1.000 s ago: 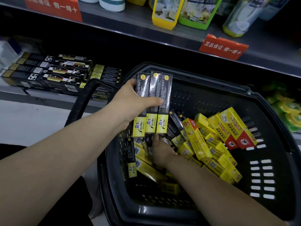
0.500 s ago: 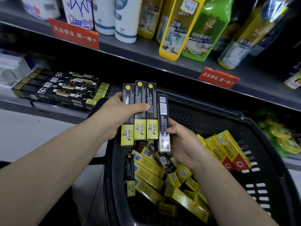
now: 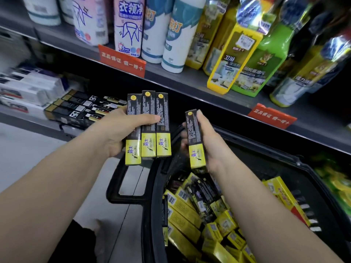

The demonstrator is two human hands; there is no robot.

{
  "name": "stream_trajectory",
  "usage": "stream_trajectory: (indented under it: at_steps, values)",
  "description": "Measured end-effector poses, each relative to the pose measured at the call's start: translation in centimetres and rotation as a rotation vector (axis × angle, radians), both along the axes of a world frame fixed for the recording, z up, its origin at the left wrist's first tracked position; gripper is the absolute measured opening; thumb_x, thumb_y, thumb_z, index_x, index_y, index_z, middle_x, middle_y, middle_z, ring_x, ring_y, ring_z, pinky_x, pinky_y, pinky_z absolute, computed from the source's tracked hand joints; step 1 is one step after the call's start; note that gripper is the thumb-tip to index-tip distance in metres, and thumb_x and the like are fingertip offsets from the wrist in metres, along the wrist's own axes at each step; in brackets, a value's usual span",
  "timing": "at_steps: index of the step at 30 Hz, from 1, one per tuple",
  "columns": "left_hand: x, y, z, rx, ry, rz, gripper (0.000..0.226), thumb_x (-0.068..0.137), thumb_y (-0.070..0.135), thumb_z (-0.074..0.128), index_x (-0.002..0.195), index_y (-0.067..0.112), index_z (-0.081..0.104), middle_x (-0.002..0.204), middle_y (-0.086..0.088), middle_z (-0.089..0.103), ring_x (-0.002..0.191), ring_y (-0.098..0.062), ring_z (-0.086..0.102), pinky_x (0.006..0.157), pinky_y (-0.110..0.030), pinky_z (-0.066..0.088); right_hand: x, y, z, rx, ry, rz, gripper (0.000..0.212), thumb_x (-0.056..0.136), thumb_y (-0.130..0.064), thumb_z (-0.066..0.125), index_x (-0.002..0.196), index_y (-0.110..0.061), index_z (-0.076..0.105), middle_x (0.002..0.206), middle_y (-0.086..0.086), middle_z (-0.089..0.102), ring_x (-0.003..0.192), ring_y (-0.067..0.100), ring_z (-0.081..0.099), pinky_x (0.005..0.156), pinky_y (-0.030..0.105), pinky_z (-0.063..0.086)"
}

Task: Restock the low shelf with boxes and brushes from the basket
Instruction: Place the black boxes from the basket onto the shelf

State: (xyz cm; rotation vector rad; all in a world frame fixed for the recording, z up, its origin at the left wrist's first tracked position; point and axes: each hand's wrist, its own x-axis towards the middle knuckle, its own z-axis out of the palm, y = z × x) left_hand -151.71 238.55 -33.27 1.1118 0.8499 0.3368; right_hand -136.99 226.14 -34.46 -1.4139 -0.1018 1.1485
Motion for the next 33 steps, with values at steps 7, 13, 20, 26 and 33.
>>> stream_trajectory:
  at_steps: [7,13,20,26,33]
  values:
    - [-1.2,2.6,-2.8,-0.06,0.043,0.014,0.063,0.049,0.025,0.079,0.107,0.012,0.061,0.082,-0.01,0.075,0.069,-0.027,0.072,0.059,-0.044,0.058,-1.3,4.6,-0.5,0.086,0.09,0.071,0.018,0.084,-0.025,0.067,0.08,-0.008,0.062,0.061,0.005,0.059,0.046,0.013,0.055,0.047,0.023,0.052]
    - [-2.9,7.2,-5.0,-0.129,0.049,0.105,0.045,0.058,0.023,0.079,0.098,0.011,0.062,0.075,-0.007,0.075,0.063,-0.022,0.072,0.045,-0.034,0.054,-0.9,11.9,-2.0,-0.074,-0.074,0.041,0.016,0.092,-0.026,0.047,0.084,-0.013,0.05,0.062,0.004,0.054,0.041,0.014,0.052,0.048,0.02,0.047]
    - [-4.6,11.3,-8.4,0.085,0.199,0.295,0.06,0.064,0.016,0.084,0.114,0.014,0.052,0.092,-0.008,0.072,0.075,-0.026,0.07,0.076,-0.046,0.057,2.8,18.5,-6.4,-0.278,-0.368,0.086,0.015,0.084,-0.021,0.07,0.086,-0.011,0.06,0.082,0.005,0.063,0.067,0.014,0.063,0.066,0.031,0.057]
    - [-5.1,12.8,-9.1,0.115,0.207,0.367,0.062,0.064,0.019,0.084,0.117,0.016,0.051,0.093,-0.004,0.071,0.073,-0.021,0.071,0.07,-0.038,0.057,5.2,20.8,-9.8,-0.546,-0.589,0.267,0.059,0.069,-0.042,0.08,0.106,-0.003,0.056,0.11,0.009,0.062,0.082,0.016,0.063,0.063,0.027,0.056]
    - [-4.3,13.0,-10.3,0.142,0.277,0.383,0.059,0.065,0.023,0.083,0.114,0.019,0.05,0.097,-0.004,0.069,0.08,-0.024,0.069,0.077,-0.042,0.056,6.6,21.1,-12.6,-0.529,-0.4,0.171,0.044,0.075,-0.032,0.078,0.102,-0.008,0.053,0.113,0.011,0.06,0.084,0.016,0.06,0.056,0.025,0.051]
